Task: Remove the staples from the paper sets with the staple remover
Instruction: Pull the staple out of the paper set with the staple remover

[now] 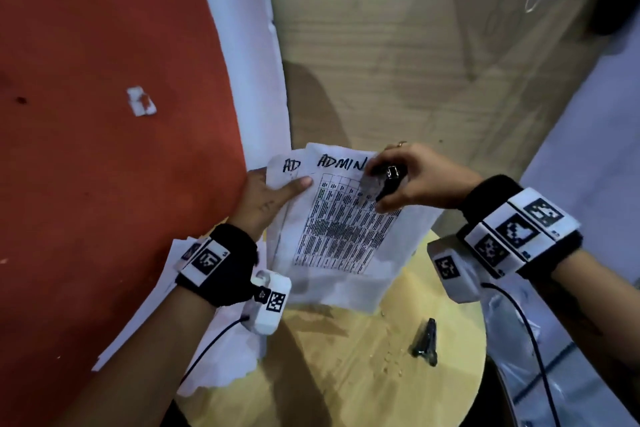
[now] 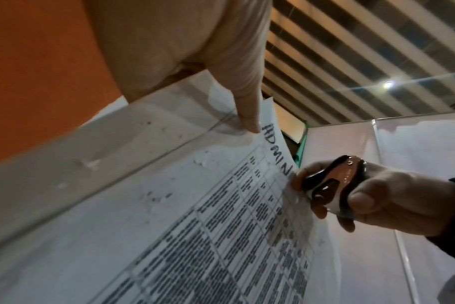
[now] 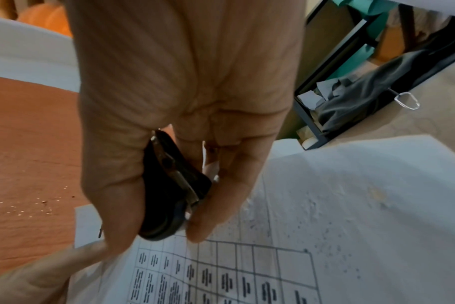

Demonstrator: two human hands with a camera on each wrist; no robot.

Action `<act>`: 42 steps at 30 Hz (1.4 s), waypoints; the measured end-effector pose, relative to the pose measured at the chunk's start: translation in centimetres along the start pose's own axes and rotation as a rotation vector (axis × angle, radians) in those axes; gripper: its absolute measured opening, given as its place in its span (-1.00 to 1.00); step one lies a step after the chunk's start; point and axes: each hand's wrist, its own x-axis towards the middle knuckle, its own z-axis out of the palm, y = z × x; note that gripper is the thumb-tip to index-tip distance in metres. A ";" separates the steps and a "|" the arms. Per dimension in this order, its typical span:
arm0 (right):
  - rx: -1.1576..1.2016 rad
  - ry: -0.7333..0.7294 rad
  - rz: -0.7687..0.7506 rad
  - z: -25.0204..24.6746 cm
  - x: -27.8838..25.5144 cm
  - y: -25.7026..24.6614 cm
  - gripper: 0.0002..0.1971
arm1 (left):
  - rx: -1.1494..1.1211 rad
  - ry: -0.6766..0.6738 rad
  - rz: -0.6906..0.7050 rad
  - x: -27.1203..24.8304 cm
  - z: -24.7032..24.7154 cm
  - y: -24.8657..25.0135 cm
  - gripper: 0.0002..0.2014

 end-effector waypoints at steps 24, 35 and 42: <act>-0.101 0.553 -0.498 1.3 -2.8 -9.4 -0.57 | -0.119 0.051 0.219 -3.9 1.5 9.1 -0.79; -0.241 0.607 -0.502 1.5 -2.7 -9.7 -0.61 | -0.175 0.067 0.186 -4.5 1.8 9.5 -0.81; -0.243 0.606 -0.508 1.5 -2.6 -9.6 -0.66 | -0.197 0.058 0.182 -4.4 2.0 9.1 -0.87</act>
